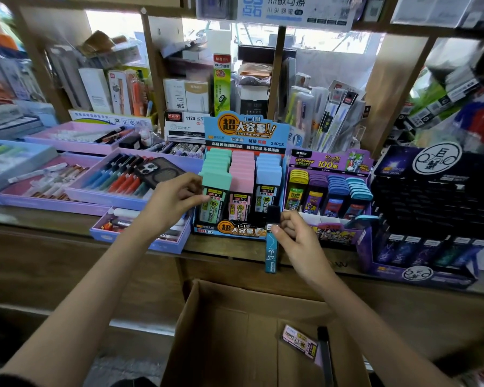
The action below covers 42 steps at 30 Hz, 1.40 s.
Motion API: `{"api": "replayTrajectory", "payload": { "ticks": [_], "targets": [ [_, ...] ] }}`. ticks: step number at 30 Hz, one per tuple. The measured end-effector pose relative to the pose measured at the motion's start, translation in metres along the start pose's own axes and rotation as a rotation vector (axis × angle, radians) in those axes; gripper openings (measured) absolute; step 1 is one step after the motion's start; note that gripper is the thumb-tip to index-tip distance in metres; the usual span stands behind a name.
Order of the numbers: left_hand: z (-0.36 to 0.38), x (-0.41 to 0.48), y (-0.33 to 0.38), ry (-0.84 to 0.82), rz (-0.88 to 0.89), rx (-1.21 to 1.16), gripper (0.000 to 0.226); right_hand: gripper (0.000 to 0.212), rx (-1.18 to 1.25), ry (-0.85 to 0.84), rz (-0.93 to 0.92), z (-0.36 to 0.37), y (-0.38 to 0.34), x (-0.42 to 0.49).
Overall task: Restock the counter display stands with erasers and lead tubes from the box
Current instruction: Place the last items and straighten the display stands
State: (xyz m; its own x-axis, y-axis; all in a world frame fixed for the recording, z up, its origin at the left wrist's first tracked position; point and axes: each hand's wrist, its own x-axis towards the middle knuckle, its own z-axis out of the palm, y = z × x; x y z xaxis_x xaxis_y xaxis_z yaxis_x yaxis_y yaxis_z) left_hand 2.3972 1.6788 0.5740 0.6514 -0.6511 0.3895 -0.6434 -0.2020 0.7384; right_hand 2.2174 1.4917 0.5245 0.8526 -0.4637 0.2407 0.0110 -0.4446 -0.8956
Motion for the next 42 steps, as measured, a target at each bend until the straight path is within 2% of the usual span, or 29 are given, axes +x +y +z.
{"api": "replayTrajectory", "payload": {
  "ticks": [3,5,8,13,18,21,23,26,30,34,39,42],
  "targets": [
    [0.004,-0.005,-0.003,0.001,-0.039,0.008,0.018,0.015,0.007,-0.002,-0.001,0.0,0.001,-0.001],
    [0.005,-0.01,-0.009,-0.009,-0.049,0.126,0.018,0.016,0.007,-0.002,-0.006,0.0,0.002,-0.001],
    [0.009,-0.015,-0.013,0.082,-0.053,0.234,0.027,0.015,0.014,0.0,-0.008,0.0,0.002,-0.001],
    [0.013,-0.023,-0.009,0.146,0.072,0.337,0.063,0.019,0.015,0.0,0.0,0.001,0.005,-0.002],
    [0.005,-0.026,0.007,0.159,0.134,0.522,0.055,0.015,0.046,-0.016,0.009,-0.003,-0.002,-0.001],
    [-0.002,-0.026,0.019,0.152,0.203,0.659,0.058,0.006,0.05,-0.014,-0.039,-0.014,-0.013,-0.007],
    [-0.002,-0.026,0.03,0.173,0.266,0.699,0.06,0.011,0.046,-0.008,-0.071,-0.027,-0.018,-0.017],
    [0.012,-0.026,0.056,0.142,0.351,0.655,0.047,0.014,0.0,-0.01,-0.079,-0.057,-0.021,-0.038],
    [0.054,-0.022,0.097,0.013,0.482,0.556,0.035,0.011,-0.082,0.046,-0.052,-0.114,-0.011,-0.074],
    [0.113,-0.019,0.134,-0.112,0.599,0.487,0.034,0.028,-0.098,0.159,-0.05,-0.178,-0.008,-0.103],
    [0.175,-0.009,0.17,-0.132,0.689,0.446,0.037,0.013,-0.07,0.334,-0.098,-0.24,-0.004,-0.111],
    [0.2,-0.003,0.182,-0.117,0.696,0.435,0.041,0.02,-0.131,0.38,-0.122,-0.255,0.005,-0.104]
  ]
}}
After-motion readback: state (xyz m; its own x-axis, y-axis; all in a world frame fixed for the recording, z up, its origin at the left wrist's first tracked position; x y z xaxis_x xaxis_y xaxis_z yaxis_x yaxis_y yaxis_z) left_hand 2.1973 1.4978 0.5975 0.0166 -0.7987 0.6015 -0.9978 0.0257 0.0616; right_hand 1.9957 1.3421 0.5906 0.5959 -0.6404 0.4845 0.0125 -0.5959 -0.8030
